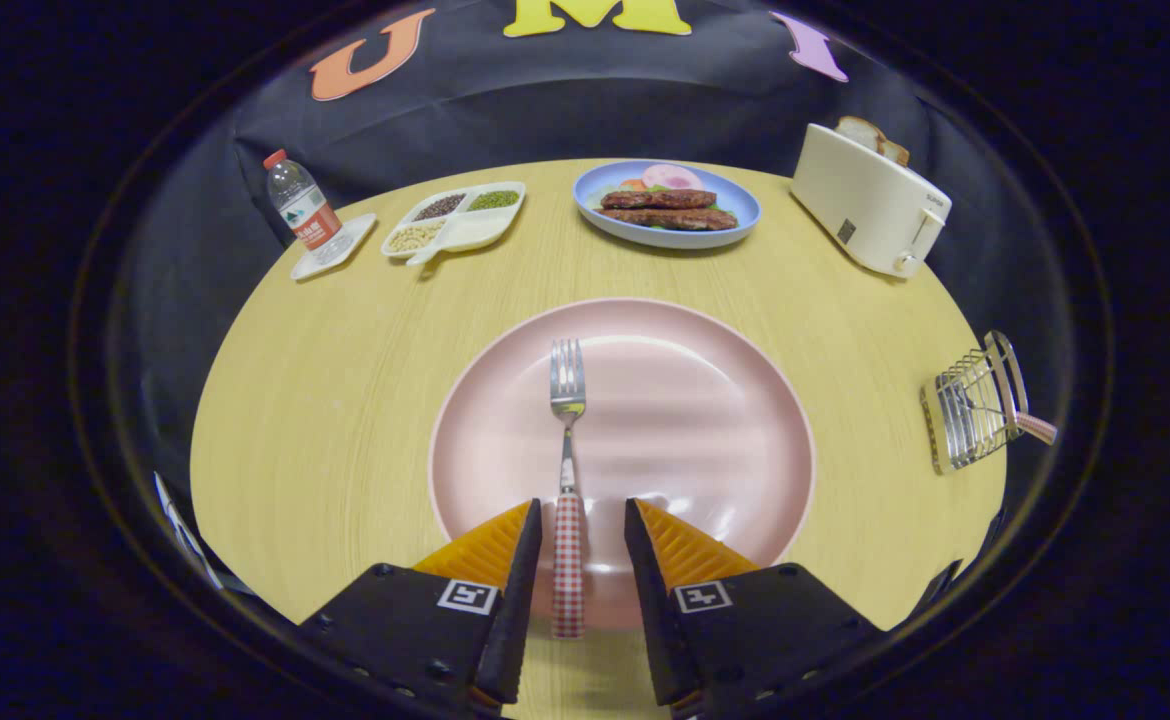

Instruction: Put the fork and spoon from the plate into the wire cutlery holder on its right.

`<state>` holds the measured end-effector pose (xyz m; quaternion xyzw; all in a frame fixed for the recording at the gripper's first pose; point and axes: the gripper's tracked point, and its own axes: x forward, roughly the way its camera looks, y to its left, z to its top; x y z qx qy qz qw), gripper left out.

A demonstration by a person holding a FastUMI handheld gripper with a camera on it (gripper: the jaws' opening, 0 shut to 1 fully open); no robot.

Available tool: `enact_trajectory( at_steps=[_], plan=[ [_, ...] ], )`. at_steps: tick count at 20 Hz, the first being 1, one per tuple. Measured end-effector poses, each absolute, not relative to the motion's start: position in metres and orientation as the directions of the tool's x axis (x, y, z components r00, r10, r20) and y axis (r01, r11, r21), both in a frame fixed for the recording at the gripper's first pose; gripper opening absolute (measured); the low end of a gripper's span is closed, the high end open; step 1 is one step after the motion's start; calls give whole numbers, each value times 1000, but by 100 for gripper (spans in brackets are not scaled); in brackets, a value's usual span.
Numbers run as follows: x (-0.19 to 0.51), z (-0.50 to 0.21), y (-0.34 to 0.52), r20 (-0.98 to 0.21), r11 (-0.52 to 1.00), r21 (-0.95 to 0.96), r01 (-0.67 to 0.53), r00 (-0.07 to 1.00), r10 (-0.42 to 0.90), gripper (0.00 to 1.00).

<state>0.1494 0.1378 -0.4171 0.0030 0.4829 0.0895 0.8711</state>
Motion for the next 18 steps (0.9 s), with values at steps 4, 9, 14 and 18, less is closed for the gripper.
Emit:
enact_trajectory(
  at_steps=[4, 9, 14, 18],
  plan=[
    [152, -422, 142, -851, 986, 63, -152, 509, 133, 23],
    [152, -421, 138, -864, 989, 41, -141, 492, 106, 5],
    [144, -388, 126, -854, 987, 78, -141, 501, 139, 5],
    [150, -344, 100, -831, 987, 60, -149, 540, 132, 5]
  ],
)
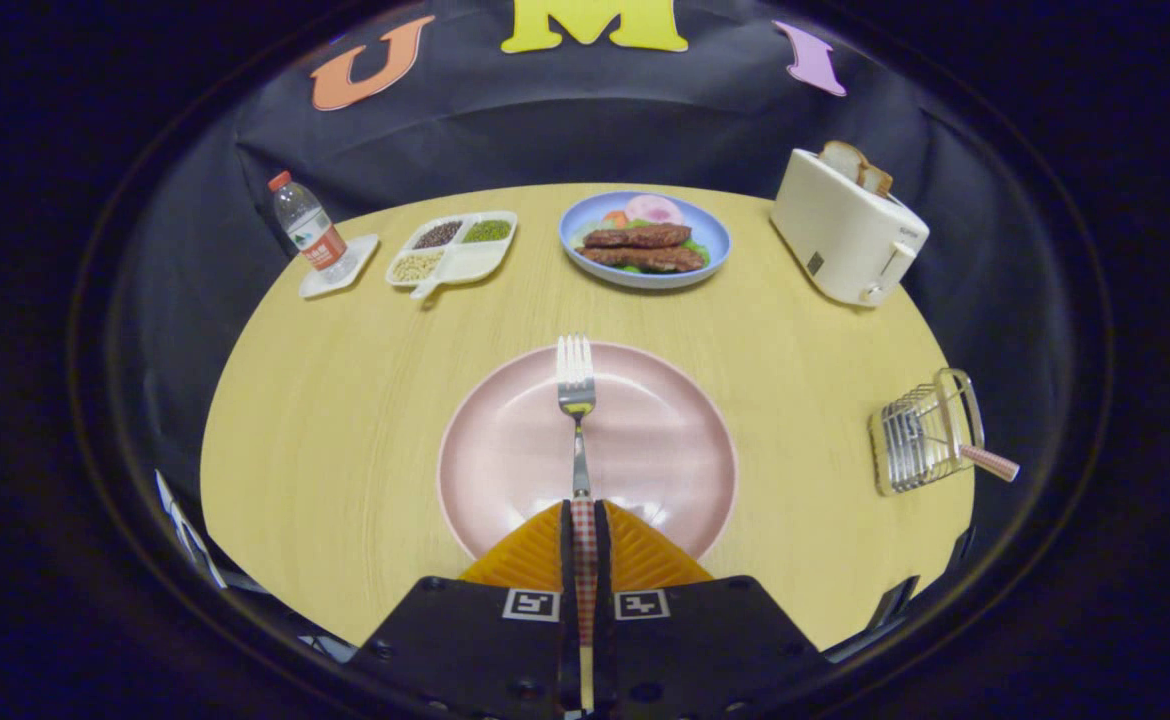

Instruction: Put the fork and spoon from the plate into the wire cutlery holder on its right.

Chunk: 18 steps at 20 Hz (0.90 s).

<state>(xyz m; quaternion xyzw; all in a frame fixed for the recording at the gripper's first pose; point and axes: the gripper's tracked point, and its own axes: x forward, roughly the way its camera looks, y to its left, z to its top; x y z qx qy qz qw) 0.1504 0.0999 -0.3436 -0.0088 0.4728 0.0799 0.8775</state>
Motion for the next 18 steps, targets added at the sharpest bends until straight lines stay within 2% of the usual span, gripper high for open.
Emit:
enact_trajectory(
  at_steps=[6, 10, 15, 18],
  plan=[
    [165, -285, 30, -810, 991, 37, -127, 578, 104, 5],
    [170, -264, -39, -804, 996, -12, -86, 594, 42, 5],
    [162, -258, -103, -840, 999, -7, -53, 543, 23, 5],
    [155, -253, -134, -866, 997, 11, -71, 497, 45, 5]
  ],
)
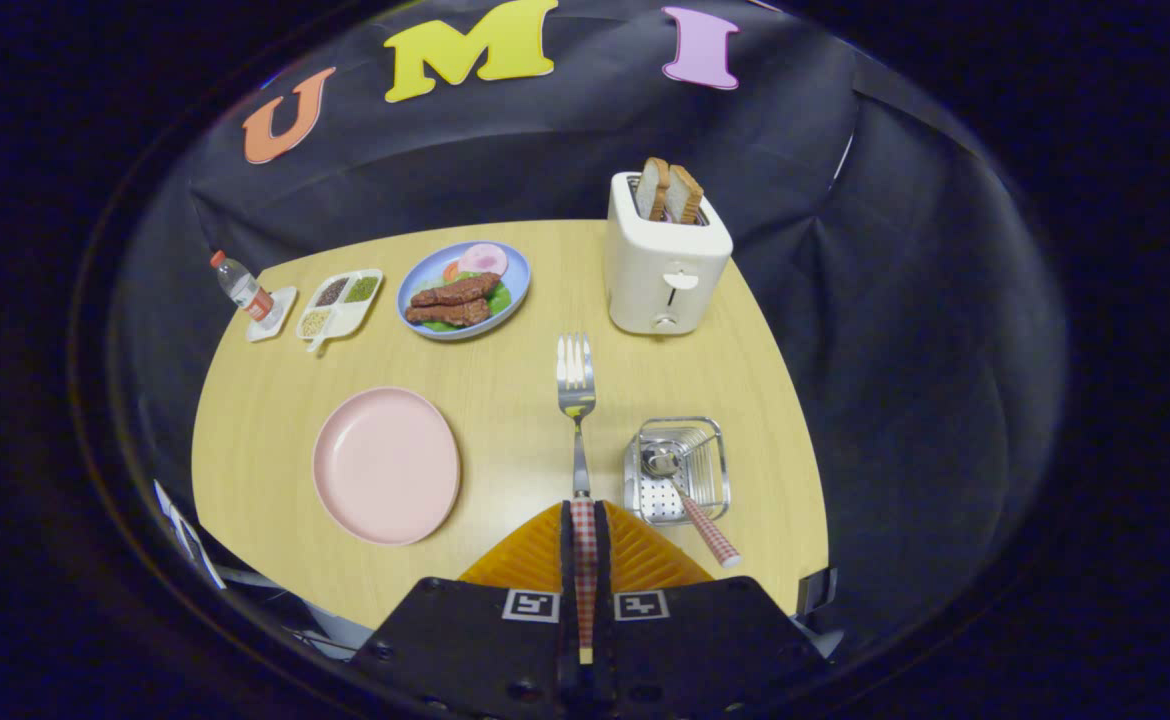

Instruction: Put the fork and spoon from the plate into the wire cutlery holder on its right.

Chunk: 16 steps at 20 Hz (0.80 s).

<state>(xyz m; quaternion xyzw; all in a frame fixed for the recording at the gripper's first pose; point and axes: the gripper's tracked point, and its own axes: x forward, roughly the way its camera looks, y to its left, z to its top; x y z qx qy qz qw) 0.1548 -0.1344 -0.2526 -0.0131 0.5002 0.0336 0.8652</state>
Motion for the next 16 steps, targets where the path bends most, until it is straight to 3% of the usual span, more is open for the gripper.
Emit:
enact_trajectory(
  at_steps=[8, 16],
  plan=[
    [136, -239, -189, -955, 995, 74, -63, 282, 89, 5],
    [128, -276, -212, -998, 993, 56, -104, -32, 53, 5]
  ],
)
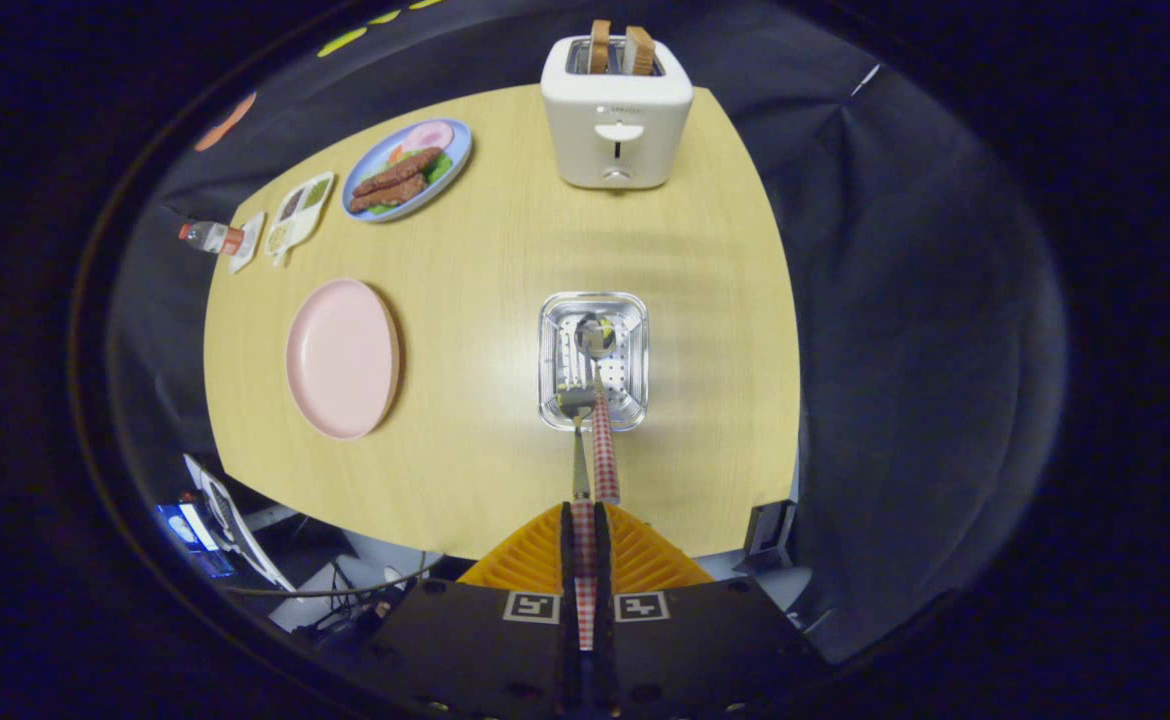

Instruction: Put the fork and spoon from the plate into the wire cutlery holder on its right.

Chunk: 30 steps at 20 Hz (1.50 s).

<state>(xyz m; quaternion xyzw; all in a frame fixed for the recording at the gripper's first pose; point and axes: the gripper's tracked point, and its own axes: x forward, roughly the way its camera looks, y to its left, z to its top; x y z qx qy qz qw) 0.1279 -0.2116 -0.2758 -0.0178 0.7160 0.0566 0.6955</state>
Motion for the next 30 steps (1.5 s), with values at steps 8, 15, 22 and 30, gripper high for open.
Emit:
enact_trajectory(
  at_steps=[8, 15, 22, 30],
  plan=[
    [150, -293, -221, -980, 992, 26, -121, -197, 1, 5],
    [156, -289, -214, -968, 981, -23, -190, -243, -70, 5],
    [164, -284, -218, -964, 973, -69, -220, -235, -121, 9],
    [175, -285, -213, -975, 978, -72, -195, -191, -110, 10]
  ],
)
